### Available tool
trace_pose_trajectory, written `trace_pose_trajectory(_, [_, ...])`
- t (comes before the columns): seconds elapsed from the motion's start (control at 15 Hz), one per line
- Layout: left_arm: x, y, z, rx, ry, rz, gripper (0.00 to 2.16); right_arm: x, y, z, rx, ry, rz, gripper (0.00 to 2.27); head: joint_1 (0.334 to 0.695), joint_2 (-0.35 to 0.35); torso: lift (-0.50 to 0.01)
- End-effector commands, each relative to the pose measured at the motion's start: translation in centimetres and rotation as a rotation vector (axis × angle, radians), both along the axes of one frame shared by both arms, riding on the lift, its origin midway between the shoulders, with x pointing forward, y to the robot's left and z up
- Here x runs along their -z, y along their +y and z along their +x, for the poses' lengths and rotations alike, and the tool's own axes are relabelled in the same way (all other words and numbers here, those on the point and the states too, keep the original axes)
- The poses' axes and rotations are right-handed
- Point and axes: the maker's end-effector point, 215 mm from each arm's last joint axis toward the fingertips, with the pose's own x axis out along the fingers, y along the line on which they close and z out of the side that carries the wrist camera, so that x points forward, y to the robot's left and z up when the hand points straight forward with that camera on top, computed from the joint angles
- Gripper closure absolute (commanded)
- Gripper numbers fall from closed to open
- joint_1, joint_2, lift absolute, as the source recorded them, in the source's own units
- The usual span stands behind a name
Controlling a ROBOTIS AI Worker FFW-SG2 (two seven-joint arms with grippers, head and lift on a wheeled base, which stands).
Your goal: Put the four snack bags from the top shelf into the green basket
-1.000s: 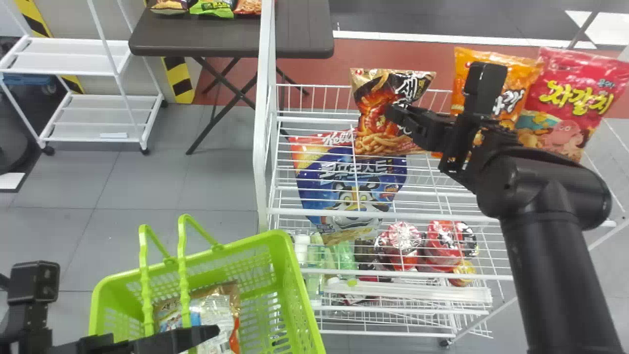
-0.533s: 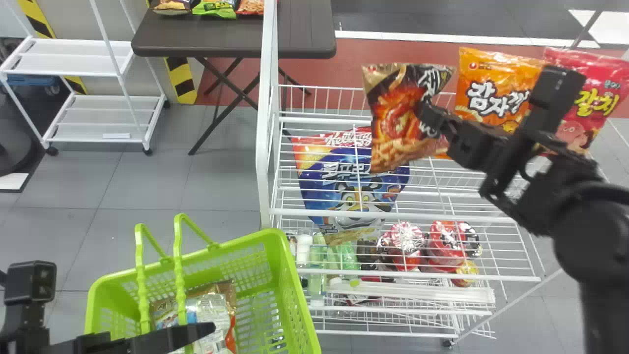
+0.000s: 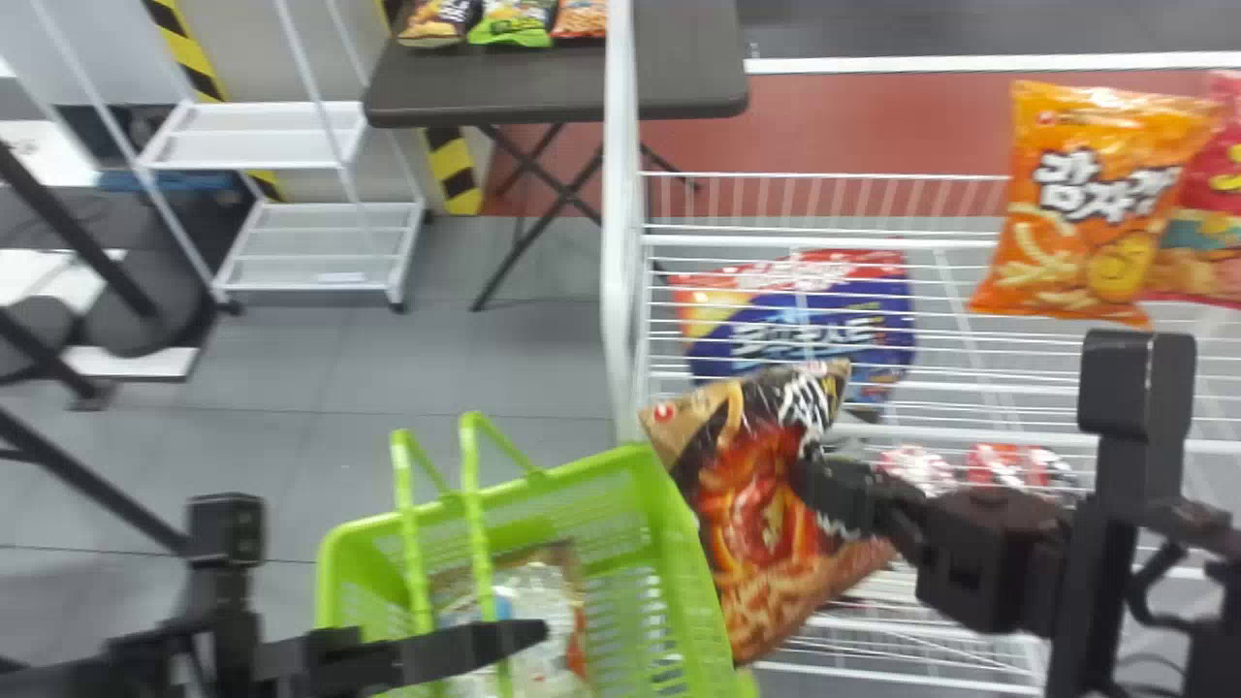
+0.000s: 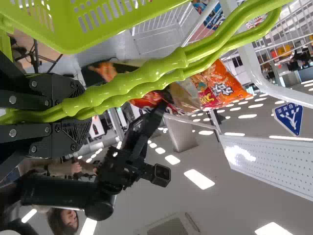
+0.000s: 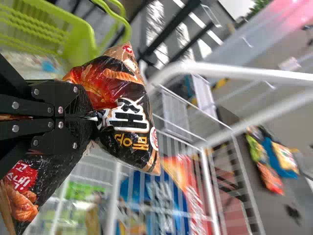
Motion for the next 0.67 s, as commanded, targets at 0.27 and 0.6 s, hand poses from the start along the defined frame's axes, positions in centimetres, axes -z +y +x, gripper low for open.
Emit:
trace_pose_trajectory(0.27, [-0.1, -0.1, -0.2, 0.004, 0.000, -0.009, 2.15, 5.0, 10.5, -3.9, -0.202, 0.126, -0.004, 2.26, 0.695, 0.350, 0.000])
trace_pose_trajectory(0.6, [-0.1, -0.1, -0.2, 0.003, 0.000, -0.009, 2.15, 8.6, 13.7, -3.8, -0.261, 0.122, -0.086, 0.00, 0.695, 0.350, 0.000])
